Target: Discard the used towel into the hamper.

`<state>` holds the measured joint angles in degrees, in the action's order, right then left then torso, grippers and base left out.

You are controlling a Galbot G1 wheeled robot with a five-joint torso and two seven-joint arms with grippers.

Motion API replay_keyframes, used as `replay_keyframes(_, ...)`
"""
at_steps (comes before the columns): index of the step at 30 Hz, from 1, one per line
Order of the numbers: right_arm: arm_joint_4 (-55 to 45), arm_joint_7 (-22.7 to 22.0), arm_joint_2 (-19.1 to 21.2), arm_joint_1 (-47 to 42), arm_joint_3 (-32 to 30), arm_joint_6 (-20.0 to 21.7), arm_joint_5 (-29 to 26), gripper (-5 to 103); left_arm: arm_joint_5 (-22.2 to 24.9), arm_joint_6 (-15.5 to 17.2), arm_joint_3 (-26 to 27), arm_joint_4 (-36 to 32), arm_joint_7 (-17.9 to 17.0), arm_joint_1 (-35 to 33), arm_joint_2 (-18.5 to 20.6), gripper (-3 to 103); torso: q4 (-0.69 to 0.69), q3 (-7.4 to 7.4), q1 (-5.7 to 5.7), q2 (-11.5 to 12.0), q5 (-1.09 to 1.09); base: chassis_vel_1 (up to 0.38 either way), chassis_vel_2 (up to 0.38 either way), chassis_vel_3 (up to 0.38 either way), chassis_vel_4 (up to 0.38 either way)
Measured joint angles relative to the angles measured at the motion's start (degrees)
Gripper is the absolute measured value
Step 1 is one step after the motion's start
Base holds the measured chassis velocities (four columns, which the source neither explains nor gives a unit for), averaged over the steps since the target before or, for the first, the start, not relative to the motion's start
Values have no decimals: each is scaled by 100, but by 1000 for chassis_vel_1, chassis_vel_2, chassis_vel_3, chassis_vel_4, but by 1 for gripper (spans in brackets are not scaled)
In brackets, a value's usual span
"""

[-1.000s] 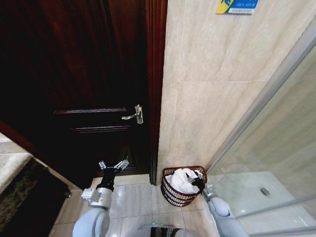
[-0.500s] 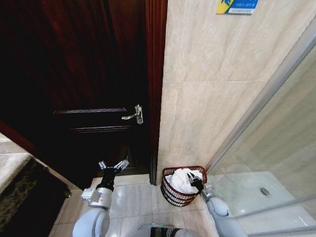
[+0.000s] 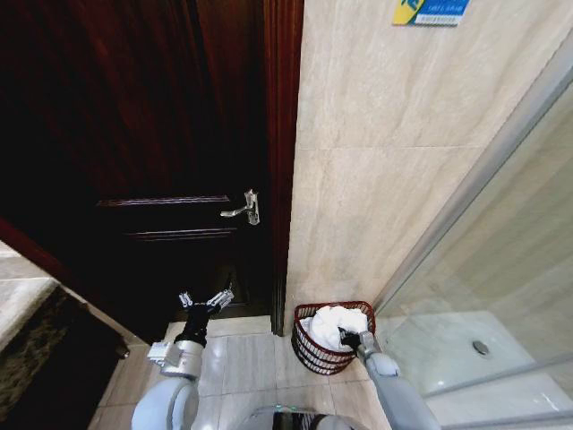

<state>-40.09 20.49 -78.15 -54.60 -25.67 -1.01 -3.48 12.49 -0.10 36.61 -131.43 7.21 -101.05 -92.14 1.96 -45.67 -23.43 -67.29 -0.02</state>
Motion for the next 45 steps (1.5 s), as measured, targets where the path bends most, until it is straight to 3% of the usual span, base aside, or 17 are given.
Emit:
replay_keyframes(9, 1828, -27, -389, 1249, -195, -181, 491, 0, 0, 0, 1, 0, 0, 0, 0, 100, 1, 0, 0, 0, 0, 0, 0, 0, 0)
replay_keyframes(16, 1896, -136, -418, 1280, -206, -193, 550, 0, 0, 0, 1, 0, 0, 0, 0, 100, 1, 0, 0, 0, 2, 0, 0, 0, 0)
replay_keyframes(20, 969, 7, -247, 708, -112, -143, 357, -1, 0, 0, 0, 0, 0, 0, 0, 100, 1, 0, 1, 0, 4, 0, 0, 0, 0)
replay_keyframes(22, 590, 59, -164, 490, -98, -154, 321, 4, 0, 0, 0, 0, 0, 0, 2, 100, 1, 0, 1, 0, 5, 0, 0, 0, 0)
replay_keyframes(25, -751, 63, 133, -306, -75, -135, 101, 19, 0, 0, 0, 0, 0, 0, 0, 100, 2, 0, 1, 0, 6, 0, 0, 0, 0)
replay_keyframes(30, -1815, -13, 321, -891, -83, -103, -2, 30, 0, 0, 0, 0, 0, 0, 1, 100, 0, 1, 1, 0, 2, 0, 0, 0, 0)
replay_keyframes(32, -2772, -162, 390, -1476, -187, -104, -158, 41, 0, 0, 0, 0, 0, 0, 0, 100, 2, 1, 1, 0, 1, 0, 0, 0, 0)
replay_keyframes(34, -2988, -235, 388, -1654, -231, -150, -177, 47, 0, 0, 1, 0, 0, 0, 0, 100, 1, 1, 1, 0, 0, 0, 0, 0, 0)
replay_keyframes(37, -4050, -749, 336, -2439, -378, -334, -293, 63, 0, 0, 0, 0, 0, 0, 0, 100, 1, 1, 1, 0, 0, 0, 0, 0, 0)
replay_keyframes(40, -4501, -968, 285, -2701, -434, -379, -384, 68, 0, 0, 1, 0, 0, 0, 1, 100, 1, 1, 1, 0, 4, 0, 0, 0, 0)
replay_keyframes(41, -4850, -1109, 249, -2901, -489, -401, -470, 79, 0, 0, 0, 0, 0, 0, 0, 100, 1, 1, 2, 0, 0, 0, 0, 0, 0)
replay_keyframes(43, -5086, -1210, 225, -3044, -516, -412, -524, 79, 0, 0, 1, 0, 0, 0, 0, 100, 1, 1, 1, 0, 0, 0, 0, 0, 0)
replay_keyframes(45, -5636, -1432, 161, -3354, -559, -518, -579, 90, 0, 0, 0, 0, 0, 0, 0, 100, 1, 1, 1, 0, 2, 0, 0, 0, 0)
